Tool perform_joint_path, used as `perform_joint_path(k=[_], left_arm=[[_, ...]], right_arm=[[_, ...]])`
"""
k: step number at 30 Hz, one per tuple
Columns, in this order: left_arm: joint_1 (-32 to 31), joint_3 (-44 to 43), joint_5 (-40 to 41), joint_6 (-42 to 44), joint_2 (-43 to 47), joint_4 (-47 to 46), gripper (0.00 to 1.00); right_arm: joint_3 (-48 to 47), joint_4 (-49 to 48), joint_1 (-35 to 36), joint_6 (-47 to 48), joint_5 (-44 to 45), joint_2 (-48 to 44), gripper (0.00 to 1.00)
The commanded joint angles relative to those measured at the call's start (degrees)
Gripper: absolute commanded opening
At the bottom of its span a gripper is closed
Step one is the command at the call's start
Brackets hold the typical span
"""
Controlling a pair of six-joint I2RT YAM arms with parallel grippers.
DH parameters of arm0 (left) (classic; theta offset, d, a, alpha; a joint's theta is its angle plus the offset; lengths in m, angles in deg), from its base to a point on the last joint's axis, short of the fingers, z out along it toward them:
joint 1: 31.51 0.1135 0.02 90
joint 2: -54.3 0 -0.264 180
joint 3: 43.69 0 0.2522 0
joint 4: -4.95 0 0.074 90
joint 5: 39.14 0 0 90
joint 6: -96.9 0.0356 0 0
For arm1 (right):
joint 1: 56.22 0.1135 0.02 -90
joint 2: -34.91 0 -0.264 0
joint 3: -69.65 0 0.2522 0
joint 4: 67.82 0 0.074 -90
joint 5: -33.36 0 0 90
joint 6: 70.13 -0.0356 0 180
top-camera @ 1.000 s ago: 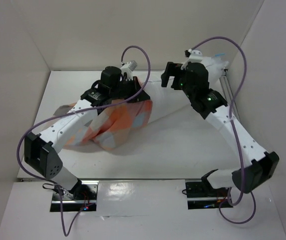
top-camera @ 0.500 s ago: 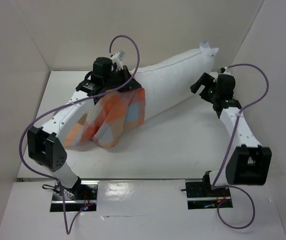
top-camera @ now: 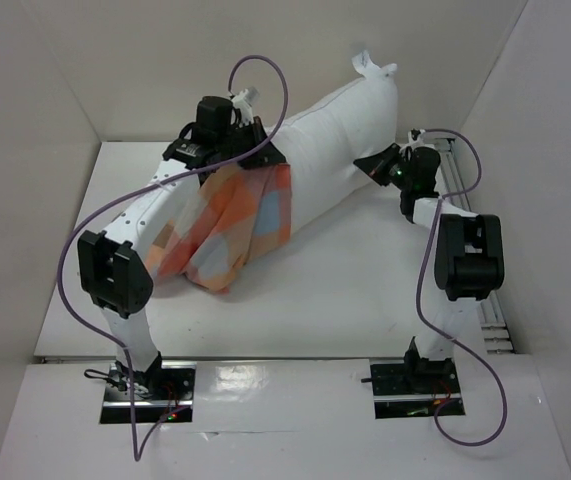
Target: Put the pillow into the pillowcase
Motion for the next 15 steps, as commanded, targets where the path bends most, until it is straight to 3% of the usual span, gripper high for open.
perform_joint_path(k=[1,6,10,15], left_arm=[[0.28,-4.64,-2.82,2.54,-1.16,0.77,0.00],[1.51,-10.08,-0.46,5.35,-1.68,5.87,0.00],[2.57,-15.27,0.08,7.46,-3.08,9.38,0.00],[1.96,-23.43,-7.63,6.15,-7.47,9.83,0.00]], right_arm=[[0.19,-14.10,0.59,-3.04,-0.19,-0.71,0.00],[3.35,-2.71,2.43,7.03,7.44,-11.68,0.00],[3.36,14.24,7.70,14.88,14.40,-26.60,0.00],[-1.45,27.19,18.23,16.82,20.37,-34.38,0.00]])
